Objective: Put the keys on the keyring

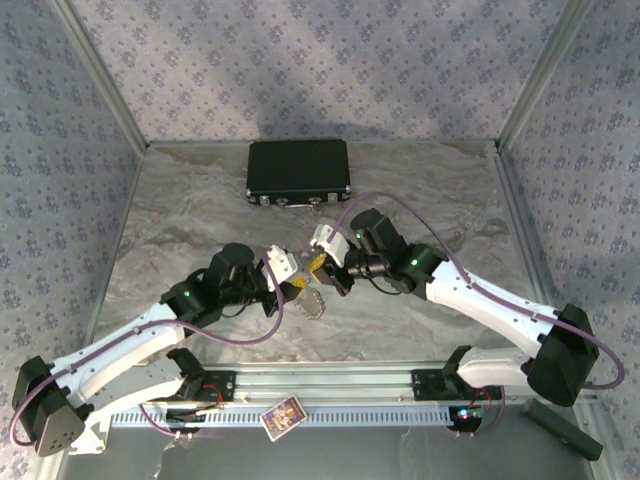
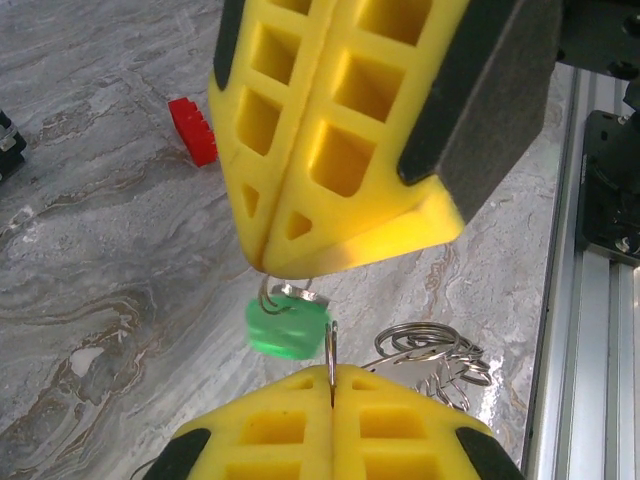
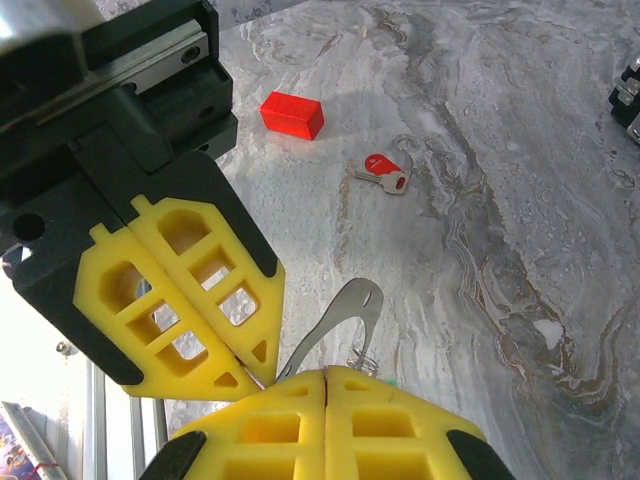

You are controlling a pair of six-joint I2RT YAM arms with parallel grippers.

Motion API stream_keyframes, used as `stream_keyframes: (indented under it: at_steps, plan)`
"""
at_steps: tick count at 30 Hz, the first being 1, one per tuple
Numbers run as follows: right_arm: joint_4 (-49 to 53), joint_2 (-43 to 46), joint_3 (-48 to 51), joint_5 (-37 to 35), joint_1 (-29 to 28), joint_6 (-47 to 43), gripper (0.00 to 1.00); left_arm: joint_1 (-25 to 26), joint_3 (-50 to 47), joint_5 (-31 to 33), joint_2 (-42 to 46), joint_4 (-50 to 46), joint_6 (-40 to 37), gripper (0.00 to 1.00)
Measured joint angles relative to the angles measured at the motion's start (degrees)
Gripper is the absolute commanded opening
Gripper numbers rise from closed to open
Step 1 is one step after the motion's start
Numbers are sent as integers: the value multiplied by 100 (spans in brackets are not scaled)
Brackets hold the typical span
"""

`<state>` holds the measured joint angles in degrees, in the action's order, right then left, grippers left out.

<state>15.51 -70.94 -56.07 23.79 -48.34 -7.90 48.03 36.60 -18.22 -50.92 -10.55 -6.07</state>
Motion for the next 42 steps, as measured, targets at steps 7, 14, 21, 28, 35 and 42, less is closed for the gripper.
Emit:
stream_keyframes:
  at_steps: [7,14,21,28,35,42]
  plan:
    - [127,201,153,-354,157,236,0,0,0,146,2,-7,15,0]
    - [570,317,846,-914,293,1491,0,0,-79,219,96,35,11,0]
    - [673,179,1659,-925,245,3097,0,0,-151,219,98,144,-9,0]
    - [188,-385,2013,-706,455,3939,0,0,-153,219,98,181,-9,0]
    - [-212,-800,2153,-555,601,4201,0,0,-164,216,101,232,-9,0]
    - [-348,-975,2155,-470,647,4245,5,0,-229,216,101,308,-28,0]
